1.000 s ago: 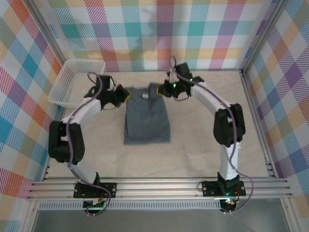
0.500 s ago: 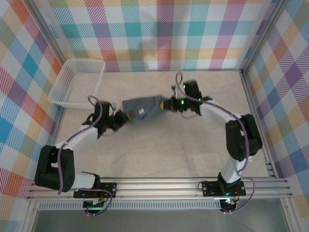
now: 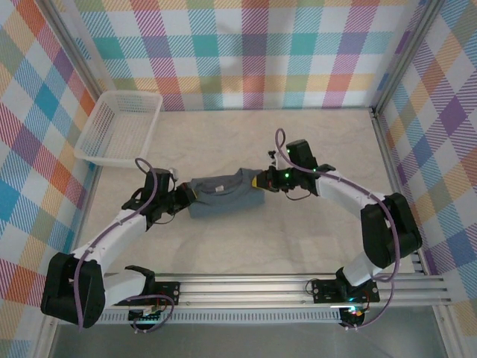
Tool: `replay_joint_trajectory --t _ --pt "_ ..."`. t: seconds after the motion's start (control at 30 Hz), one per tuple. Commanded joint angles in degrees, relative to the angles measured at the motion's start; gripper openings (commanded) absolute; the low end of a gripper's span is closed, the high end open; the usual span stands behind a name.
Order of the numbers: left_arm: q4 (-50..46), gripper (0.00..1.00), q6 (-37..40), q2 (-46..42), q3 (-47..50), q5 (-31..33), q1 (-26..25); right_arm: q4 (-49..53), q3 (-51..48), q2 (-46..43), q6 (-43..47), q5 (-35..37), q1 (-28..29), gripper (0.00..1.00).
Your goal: Fold the inside-out t-shirt
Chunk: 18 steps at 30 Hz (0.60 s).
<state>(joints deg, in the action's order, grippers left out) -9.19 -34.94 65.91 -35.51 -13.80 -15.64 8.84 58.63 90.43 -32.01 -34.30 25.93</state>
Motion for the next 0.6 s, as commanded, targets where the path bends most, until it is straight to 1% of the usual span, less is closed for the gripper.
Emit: replay_joint_trajectory --t 0.0,0.1,0.17,0.2,0.27,0.3,0.33,0.37,0.4,0.43,0.5,0.53,0.57 --pt "6.3 0.00 2.6 3.7 -3.1 10.1 -0.2 1.5 6.0 4.9 2.7 5.7 -0.2 0.00" --pt "8.2 0.00 4.6 11.9 -6.8 13.8 -0.2 -0.7 7.7 10.1 3.8 9.5 -0.2 0.00" --pt "11.6 0.00 4.7 17.9 -8.4 11.8 0.0 -3.2 7.3 13.2 3.6 11.9 -0.3 0.00" --pt "13.0 0.00 4.4 21.0 -9.4 10.6 0.0 -4.1 7.5 15.0 3.8 11.5 -0.2 0.00" --pt "13.2 0.00 3.3 25.6 -10.9 10.3 0.0 -3.5 8.8 18.2 3.9 11.2 -0.2 0.00" --pt "12.7 0.00 2.3 27.2 -11.3 11.0 0.0 -2.8 9.3 19.0 3.9 11.2 -0.3 0.02" --pt "12.9 0.00 1.1 27.9 -10.9 11.5 0.0 -2.4 9.6 19.2 4.1 11.0 -0.3 0.11" --pt "13.4 0.01 0.3 27.9 -10.2 11.8 0.0 -2.1 9.7 19.0 4.3 11.0 -0.2 0.25" --pt "13.7 0.09 -0.3 27.2 -9.5 12.0 0.0 -0.9 10.0 18.2 4.5 11.7 -0.2 0.34" --pt "13.6 0.21 -0.6 26.0 -9.2 12.1 0.0 1.2 10.8 17.2 4.5 12.9 -0.3 0.39" --pt "10.2 0.39 -0.2 22.5 -9.8 13.4 0.0 5.6 12.4 14.6 4.9 15.7 -0.3 0.43" --pt "7.1 0.44 0.6 20.0 -10.7 14.5 0.0 7.6 12.8 12.6 4.9 17.8 -0.2 0.44" --pt "4.1 0.47 1.2 17.6 -11.4 15.7 0.0 9.0 12.9 10.9 4.8 19.9 -0.3 0.45"
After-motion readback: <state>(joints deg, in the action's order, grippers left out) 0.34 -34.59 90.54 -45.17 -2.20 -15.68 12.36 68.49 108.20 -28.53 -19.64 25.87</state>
